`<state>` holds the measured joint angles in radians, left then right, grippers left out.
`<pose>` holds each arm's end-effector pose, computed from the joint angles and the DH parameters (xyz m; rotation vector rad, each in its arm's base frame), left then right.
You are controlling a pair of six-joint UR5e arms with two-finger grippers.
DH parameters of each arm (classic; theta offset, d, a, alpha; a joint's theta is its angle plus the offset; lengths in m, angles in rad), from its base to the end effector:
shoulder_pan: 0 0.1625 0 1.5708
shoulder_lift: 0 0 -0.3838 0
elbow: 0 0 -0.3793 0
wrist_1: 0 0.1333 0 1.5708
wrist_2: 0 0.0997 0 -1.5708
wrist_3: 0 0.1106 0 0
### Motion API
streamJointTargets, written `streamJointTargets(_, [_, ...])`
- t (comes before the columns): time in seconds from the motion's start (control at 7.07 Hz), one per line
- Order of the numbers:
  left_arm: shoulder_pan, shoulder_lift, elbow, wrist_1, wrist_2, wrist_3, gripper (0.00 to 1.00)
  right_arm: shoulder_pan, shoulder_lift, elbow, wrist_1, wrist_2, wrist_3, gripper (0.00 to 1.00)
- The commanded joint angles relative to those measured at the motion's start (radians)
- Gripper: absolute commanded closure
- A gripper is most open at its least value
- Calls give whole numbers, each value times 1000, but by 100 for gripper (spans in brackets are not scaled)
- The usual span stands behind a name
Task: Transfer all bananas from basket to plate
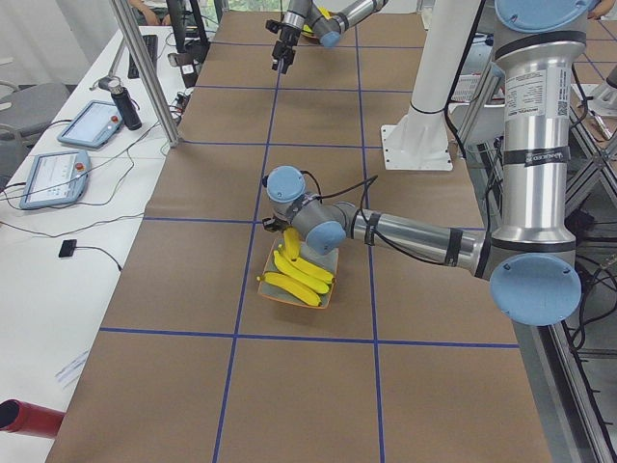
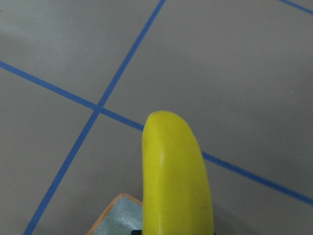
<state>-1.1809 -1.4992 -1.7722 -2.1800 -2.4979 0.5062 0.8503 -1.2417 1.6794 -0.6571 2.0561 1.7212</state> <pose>0.1361 -0.4490 0.4781 0.7778 0.8917 1.1371 -0.3244 -0.4933 0.2889 0.0704 -1.3938 0.5085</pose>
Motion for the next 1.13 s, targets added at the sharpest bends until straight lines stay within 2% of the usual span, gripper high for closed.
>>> streamJointTargets(0.0, [-5, 5, 39, -4, 7, 141, 100, -1, 2, -4, 1, -2, 1, 0])
streamJointTargets(0.42, [-2, 7, 77, -13, 8, 266, 100, -2, 7, -4, 1, -2, 3, 0])
streamJointTargets(0.99, [-2, 7, 166, -84, 7, 287, 100, -1, 8, -1, 1, -1, 3, 0])
